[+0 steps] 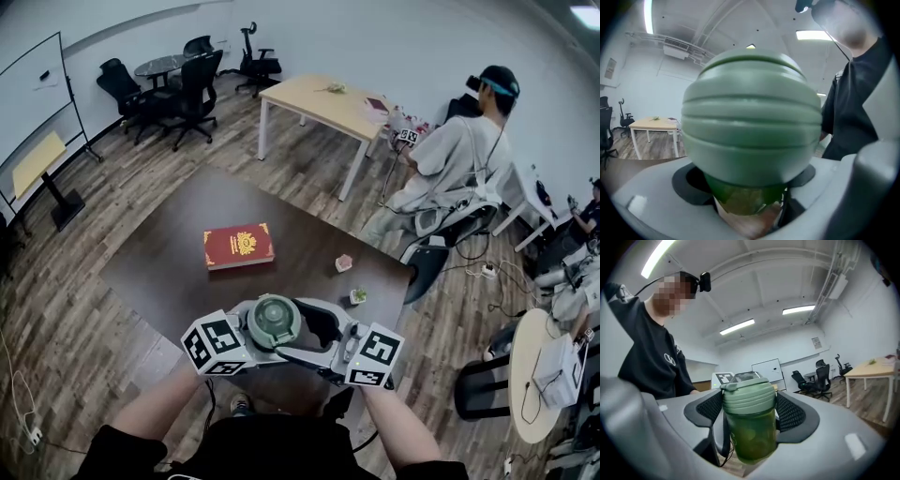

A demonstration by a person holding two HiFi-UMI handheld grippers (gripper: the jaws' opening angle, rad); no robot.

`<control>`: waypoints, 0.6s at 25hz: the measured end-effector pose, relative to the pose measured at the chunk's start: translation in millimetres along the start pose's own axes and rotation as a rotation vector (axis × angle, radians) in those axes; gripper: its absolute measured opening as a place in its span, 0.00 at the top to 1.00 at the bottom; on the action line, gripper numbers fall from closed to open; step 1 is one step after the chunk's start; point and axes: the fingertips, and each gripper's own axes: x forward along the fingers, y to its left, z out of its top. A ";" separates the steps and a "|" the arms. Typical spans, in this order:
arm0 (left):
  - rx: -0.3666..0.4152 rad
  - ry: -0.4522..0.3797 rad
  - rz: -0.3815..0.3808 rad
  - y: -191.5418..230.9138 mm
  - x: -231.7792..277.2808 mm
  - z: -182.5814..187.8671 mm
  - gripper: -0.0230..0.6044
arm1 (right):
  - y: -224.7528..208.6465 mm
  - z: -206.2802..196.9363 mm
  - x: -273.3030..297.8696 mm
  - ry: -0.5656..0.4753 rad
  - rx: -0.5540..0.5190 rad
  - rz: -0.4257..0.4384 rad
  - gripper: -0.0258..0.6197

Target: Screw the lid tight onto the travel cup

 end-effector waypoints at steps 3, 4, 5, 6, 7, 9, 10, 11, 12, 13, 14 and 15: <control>0.012 -0.023 0.122 21.1 -0.7 1.6 0.30 | -12.7 -8.2 -6.6 -0.022 0.054 -0.093 0.38; 0.020 -0.028 0.166 27.7 -3.3 0.9 0.29 | -15.4 -12.3 -11.2 -0.019 0.071 -0.118 0.38; 0.024 -0.038 0.208 34.1 -7.4 -0.3 0.29 | -18.5 -16.0 -17.6 -0.017 0.094 -0.144 0.38; 0.023 -0.052 0.249 40.8 -12.7 -1.9 0.29 | -22.9 -18.9 -26.2 -0.019 0.119 -0.179 0.38; 0.018 -0.067 0.291 48.0 -18.9 -4.3 0.29 | -29.1 -21.2 -37.0 -0.023 0.135 -0.229 0.39; 0.005 -0.107 0.375 62.8 -33.6 -10.9 0.29 | -45.2 -25.0 -64.1 -0.037 0.114 -0.375 0.62; -0.003 -0.136 0.415 70.0 -41.7 -14.6 0.29 | -53.9 -27.1 -79.6 -0.045 0.084 -0.465 0.78; -0.011 -0.168 0.458 77.4 -50.4 -18.6 0.29 | -62.9 -30.2 -95.9 -0.048 0.052 -0.563 0.91; -0.017 -0.193 0.509 85.5 -59.5 -23.8 0.29 | -71.8 -34.7 -112.1 -0.041 0.019 -0.663 0.91; -0.017 -0.205 0.567 93.7 -68.8 -30.8 0.29 | -80.2 -41.0 -127.8 -0.025 -0.014 -0.759 0.91; -0.014 -0.203 0.623 101.3 -77.2 -39.8 0.29 | -87.7 -49.0 -142.3 -0.001 -0.044 -0.846 0.91; -0.014 -0.193 0.670 107.6 -84.2 -50.0 0.29 | -94.0 -58.3 -155.5 0.023 -0.066 -0.920 0.92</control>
